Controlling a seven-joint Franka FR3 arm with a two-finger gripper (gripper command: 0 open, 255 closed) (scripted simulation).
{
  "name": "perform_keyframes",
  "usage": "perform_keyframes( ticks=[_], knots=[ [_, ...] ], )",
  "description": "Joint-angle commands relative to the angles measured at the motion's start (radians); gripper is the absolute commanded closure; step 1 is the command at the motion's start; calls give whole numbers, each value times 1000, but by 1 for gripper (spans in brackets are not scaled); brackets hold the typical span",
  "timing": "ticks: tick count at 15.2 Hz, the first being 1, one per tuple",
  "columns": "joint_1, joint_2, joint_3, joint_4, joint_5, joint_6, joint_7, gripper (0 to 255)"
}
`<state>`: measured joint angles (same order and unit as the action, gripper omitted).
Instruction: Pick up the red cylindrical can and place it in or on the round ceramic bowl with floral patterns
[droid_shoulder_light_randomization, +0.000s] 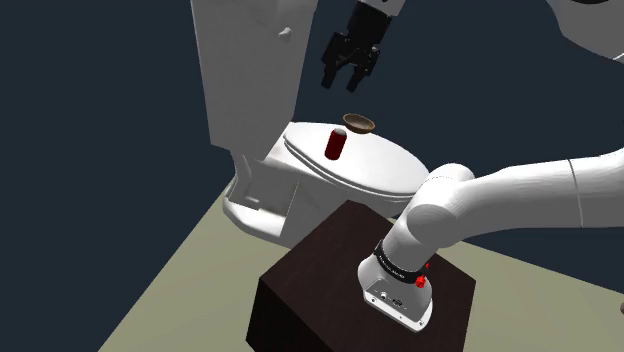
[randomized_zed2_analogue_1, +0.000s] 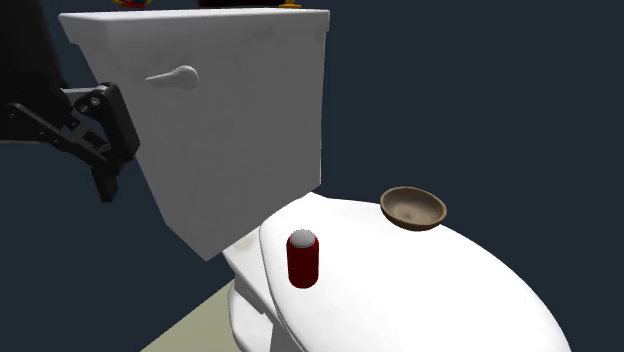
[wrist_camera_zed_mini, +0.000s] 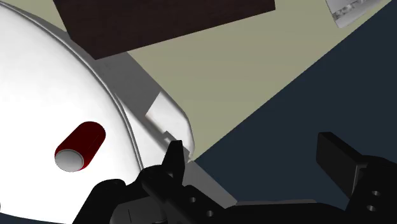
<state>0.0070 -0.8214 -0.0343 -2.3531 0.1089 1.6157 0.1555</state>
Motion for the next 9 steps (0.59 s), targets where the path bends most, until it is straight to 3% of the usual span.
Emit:
perform_keyframes(
  ticks=[1, 9],
  knots=[
    [0, 0, 0, 0, 0, 0, 0, 0],
    [-55, 78, -132, -108, -89, 161, -144, 0]
  ],
)
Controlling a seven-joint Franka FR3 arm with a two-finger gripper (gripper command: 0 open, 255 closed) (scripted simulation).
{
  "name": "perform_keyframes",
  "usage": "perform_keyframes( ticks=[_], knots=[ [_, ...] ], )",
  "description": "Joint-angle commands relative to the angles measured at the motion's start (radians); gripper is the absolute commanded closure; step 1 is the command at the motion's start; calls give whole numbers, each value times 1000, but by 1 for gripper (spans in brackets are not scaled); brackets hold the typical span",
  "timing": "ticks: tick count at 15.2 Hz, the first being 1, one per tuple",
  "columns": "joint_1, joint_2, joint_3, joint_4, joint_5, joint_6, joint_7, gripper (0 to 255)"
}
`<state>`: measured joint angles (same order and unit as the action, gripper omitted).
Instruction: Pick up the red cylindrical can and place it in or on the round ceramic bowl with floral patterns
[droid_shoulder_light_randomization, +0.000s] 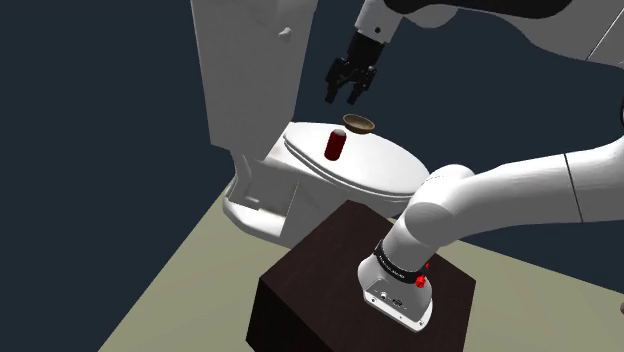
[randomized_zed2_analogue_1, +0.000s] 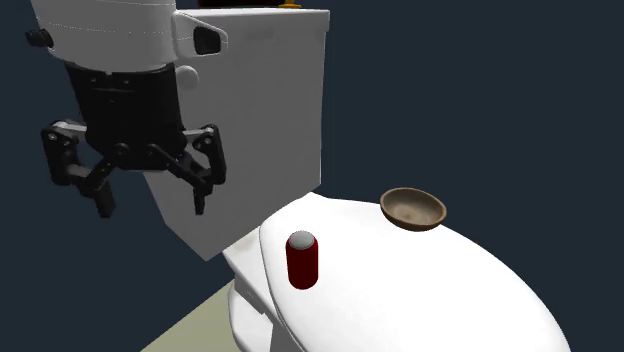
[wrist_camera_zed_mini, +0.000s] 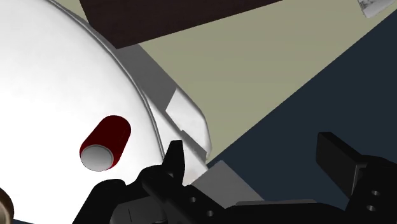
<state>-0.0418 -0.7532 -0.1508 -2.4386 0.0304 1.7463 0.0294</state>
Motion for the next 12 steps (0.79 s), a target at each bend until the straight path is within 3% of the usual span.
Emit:
perform_keyframes(
  ticks=[1, 12],
  knots=[
    [-13, 25, -32, -31, -20, 52, -35, 0],
    [-66, 281, -228, -47, -88, 300, -239, 0]
  ],
)
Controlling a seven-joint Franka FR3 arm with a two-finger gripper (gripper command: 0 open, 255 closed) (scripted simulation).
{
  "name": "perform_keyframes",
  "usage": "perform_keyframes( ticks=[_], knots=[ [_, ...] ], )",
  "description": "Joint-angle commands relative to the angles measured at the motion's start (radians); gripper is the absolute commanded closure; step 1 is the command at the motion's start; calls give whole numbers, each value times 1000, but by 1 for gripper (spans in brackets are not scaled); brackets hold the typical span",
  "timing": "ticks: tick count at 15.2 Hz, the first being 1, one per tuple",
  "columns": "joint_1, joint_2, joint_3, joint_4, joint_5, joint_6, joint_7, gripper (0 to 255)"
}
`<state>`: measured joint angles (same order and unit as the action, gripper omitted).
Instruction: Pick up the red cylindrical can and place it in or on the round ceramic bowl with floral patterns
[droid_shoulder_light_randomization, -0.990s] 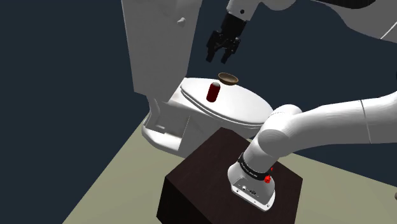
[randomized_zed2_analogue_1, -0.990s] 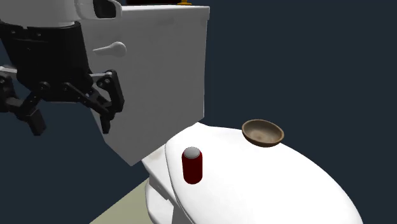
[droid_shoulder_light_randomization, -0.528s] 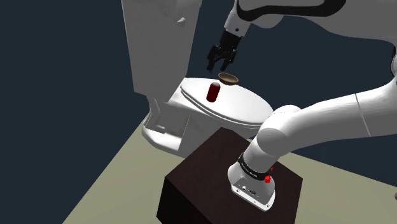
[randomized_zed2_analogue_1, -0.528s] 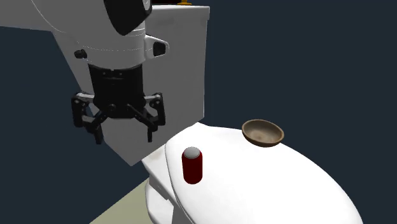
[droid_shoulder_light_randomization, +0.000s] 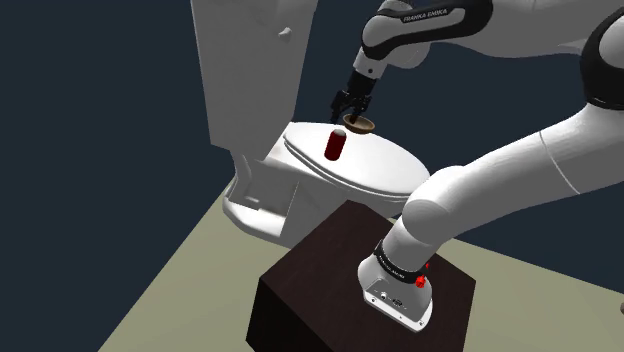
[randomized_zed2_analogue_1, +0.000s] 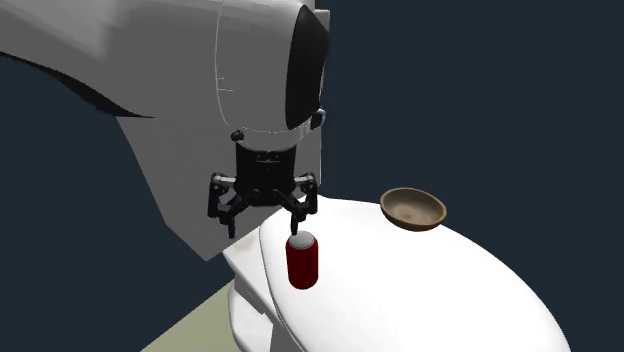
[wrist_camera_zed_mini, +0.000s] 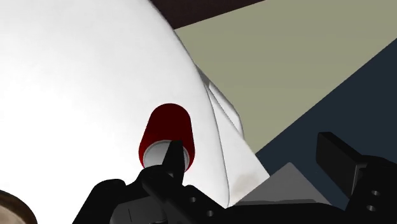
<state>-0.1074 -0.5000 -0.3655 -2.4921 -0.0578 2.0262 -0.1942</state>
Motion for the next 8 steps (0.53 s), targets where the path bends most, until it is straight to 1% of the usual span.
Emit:
perform_keyframes(
  ticks=[1, 6, 8],
  knots=[
    [-2, 58, -32, 12, 0, 43, -35, 0],
    [-4, 225, -124, 60, 30, 147, -148, 0],
    [-3, 254, -135, 60, 41, 173, -166, 0]
  ],
)
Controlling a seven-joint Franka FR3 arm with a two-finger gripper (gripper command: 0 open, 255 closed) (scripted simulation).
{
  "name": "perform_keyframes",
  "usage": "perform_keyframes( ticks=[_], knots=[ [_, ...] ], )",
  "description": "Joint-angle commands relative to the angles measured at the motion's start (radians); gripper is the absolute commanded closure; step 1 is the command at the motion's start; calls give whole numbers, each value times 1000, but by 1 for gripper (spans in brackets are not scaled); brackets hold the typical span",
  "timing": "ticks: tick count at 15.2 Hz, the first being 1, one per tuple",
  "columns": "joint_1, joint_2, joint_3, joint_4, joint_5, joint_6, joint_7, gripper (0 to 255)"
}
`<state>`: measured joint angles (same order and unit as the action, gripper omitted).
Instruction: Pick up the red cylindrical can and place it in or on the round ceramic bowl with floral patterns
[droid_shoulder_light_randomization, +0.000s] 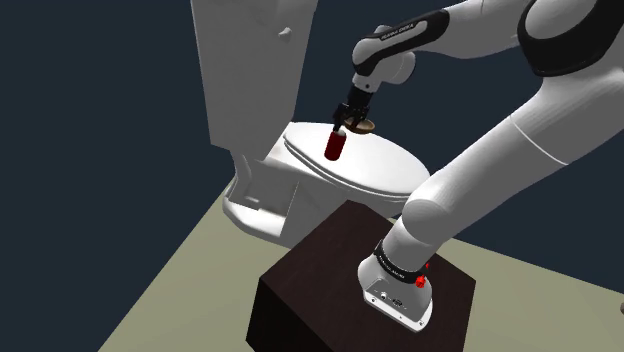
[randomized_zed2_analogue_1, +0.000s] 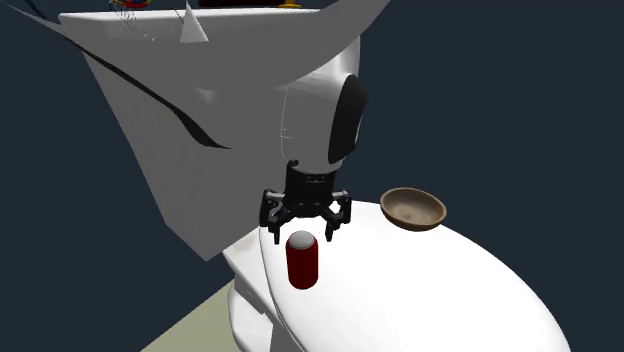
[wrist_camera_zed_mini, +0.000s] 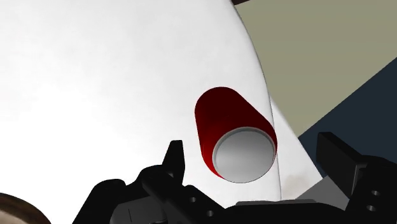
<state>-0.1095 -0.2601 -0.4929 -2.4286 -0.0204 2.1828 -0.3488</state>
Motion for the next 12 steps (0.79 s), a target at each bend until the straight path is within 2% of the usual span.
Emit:
perform_keyframes(
  ticks=[1, 7, 12],
  knots=[
    [1, 22, -9, -11, 8, 31, -15, 0],
    [11, 73, -19, -48, 37, 113, -37, 0],
    [11, 73, -19, -48, 37, 113, -37, 0]
  ],
)
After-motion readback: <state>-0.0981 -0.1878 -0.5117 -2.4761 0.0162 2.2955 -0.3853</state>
